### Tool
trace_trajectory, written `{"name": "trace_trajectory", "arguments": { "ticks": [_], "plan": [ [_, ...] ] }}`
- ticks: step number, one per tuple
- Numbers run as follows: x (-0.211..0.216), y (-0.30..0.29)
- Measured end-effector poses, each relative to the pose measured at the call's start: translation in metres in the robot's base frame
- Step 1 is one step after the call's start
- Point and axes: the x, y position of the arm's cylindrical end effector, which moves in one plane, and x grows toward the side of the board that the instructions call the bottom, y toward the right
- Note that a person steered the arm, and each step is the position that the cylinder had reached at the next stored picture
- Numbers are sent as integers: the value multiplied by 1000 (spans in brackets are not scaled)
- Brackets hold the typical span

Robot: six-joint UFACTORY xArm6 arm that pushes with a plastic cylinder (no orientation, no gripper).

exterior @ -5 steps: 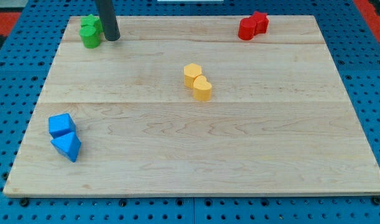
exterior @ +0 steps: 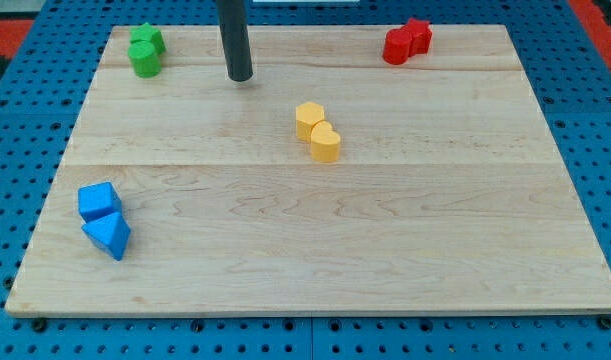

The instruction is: Place the yellow blocks into the blue blocks

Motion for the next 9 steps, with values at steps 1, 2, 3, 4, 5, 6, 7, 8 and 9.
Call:
{"name": "trace_trajectory", "arguments": {
  "ticks": [1, 2, 3, 4, 5, 6, 7, 8, 9],
  "plan": [
    [0, 0],
    [2, 40],
    [53, 110],
    [88, 118],
    [106, 118],
    [112, 108],
    [112, 90],
    [111, 76],
    [98, 58]
  ]
}}
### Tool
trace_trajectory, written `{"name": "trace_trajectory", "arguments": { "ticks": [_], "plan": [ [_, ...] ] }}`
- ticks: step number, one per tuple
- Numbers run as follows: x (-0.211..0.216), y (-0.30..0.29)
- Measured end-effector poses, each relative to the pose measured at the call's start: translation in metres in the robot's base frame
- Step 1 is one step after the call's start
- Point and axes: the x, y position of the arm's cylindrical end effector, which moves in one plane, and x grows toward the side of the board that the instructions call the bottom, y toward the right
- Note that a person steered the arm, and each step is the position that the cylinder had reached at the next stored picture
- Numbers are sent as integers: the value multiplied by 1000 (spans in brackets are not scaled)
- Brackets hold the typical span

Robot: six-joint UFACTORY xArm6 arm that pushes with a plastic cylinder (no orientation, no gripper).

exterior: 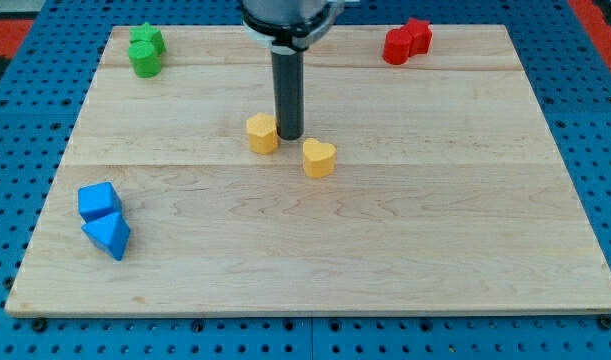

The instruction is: Place the yellow blocks into the blue blocks

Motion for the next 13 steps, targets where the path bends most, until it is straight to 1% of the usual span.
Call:
{"name": "trace_trajectory", "arguments": {
  "ticks": [1, 2, 3, 4, 5, 6, 7, 9, 11, 13],
  "plan": [
    [-6, -54],
    [36, -109],
    [56, -158],
    [20, -164],
    [22, -209],
    [51, -186],
    [62, -160],
    [62, -144],
    [33, -88],
    [33, -67]
  ]
}}
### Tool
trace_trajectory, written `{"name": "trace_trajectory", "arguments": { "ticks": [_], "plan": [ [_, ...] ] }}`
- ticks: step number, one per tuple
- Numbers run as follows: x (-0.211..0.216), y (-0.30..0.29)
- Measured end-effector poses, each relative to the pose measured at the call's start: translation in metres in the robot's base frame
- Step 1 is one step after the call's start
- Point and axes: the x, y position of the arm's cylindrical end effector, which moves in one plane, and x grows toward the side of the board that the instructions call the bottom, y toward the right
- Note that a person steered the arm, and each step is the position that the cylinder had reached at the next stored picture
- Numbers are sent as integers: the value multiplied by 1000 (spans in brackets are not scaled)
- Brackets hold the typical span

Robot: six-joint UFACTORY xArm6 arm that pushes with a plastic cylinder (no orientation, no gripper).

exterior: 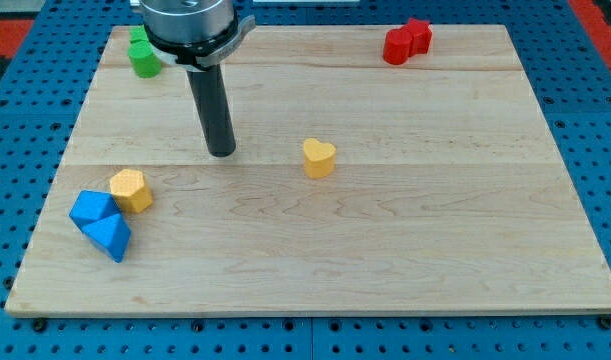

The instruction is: Place the yellow blocks into the blue blocks

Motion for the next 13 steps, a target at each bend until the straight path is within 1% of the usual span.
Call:
{"name": "trace_trajectory", "arguments": {
  "ticks": [1, 2, 4, 5, 8, 9, 10, 11, 12, 13],
  "plan": [
    [-6, 16],
    [-26, 47],
    [-23, 116],
    [-23, 137],
    [-23, 155],
    [-4, 140],
    [44, 88],
    [54, 22],
    [71, -18],
    [63, -19]
  ]
}}
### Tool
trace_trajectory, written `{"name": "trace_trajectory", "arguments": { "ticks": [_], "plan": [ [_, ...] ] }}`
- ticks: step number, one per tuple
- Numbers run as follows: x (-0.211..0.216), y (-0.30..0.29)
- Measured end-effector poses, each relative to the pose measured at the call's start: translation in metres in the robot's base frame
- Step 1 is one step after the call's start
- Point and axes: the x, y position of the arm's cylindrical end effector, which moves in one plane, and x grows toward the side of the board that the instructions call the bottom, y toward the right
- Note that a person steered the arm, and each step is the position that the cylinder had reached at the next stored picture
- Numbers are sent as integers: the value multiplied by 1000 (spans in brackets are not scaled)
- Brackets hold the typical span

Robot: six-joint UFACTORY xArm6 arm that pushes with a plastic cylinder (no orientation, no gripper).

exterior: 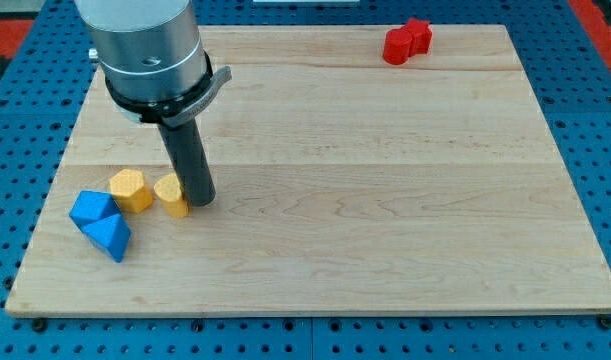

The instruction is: Place the yellow blocks into the blue blocks

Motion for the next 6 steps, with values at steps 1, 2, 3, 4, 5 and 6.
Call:
{"name": "trace_trajectory", "arguments": {
  "ticks": [1, 2, 3, 4, 5, 6],
  "plan": [
    [-22, 2],
    [-23, -8],
    [-10, -16],
    [-2, -25],
    [1, -26],
    [1, -26]
  ]
}}
